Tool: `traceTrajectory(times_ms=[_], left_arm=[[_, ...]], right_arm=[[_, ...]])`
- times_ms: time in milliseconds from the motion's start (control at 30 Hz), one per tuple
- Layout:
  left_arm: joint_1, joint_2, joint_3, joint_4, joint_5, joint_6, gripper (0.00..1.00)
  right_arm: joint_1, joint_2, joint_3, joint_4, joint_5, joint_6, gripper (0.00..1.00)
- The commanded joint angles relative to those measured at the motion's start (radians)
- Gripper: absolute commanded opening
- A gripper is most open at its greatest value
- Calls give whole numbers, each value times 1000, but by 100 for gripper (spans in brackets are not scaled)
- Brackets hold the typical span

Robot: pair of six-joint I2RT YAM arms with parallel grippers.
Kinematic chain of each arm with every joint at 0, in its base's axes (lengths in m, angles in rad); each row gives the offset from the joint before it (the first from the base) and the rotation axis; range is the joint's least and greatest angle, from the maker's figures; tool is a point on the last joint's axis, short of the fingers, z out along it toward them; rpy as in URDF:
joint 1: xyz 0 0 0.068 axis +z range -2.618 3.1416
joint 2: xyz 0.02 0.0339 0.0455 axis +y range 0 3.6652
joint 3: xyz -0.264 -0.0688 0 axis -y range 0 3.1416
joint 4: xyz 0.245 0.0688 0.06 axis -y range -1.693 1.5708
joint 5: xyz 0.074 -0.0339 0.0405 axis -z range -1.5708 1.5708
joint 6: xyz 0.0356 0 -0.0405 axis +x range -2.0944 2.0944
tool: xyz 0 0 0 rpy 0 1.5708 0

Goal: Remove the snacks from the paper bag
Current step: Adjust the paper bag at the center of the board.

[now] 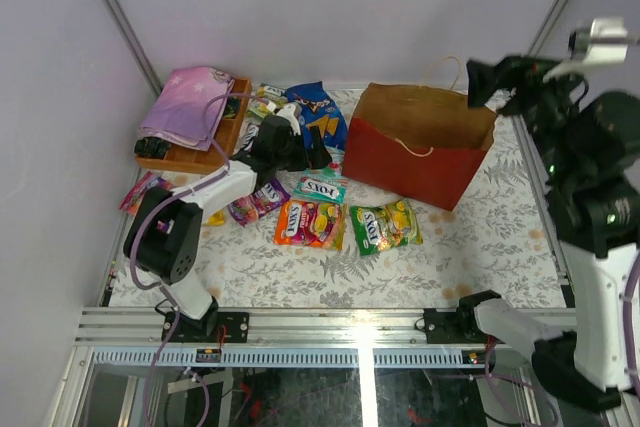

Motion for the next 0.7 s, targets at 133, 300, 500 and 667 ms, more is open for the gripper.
traceTrajectory(times_ms=[133,300,500,667], left_arm=[[-2,-120,-120,142,-25,109,100],[-46,-115,-115,178,2,172,100],[-148,-63,-39,113,-77,285,100],[-187,-3,2,104,-126,320,100]], right_arm=[[4,-375,-662,200,261,243,99],[3,-385,-735,19,322,296,99],[4,-532,-899,-62,513,383,99],[4,-610,-1000,-98,484,390,100]])
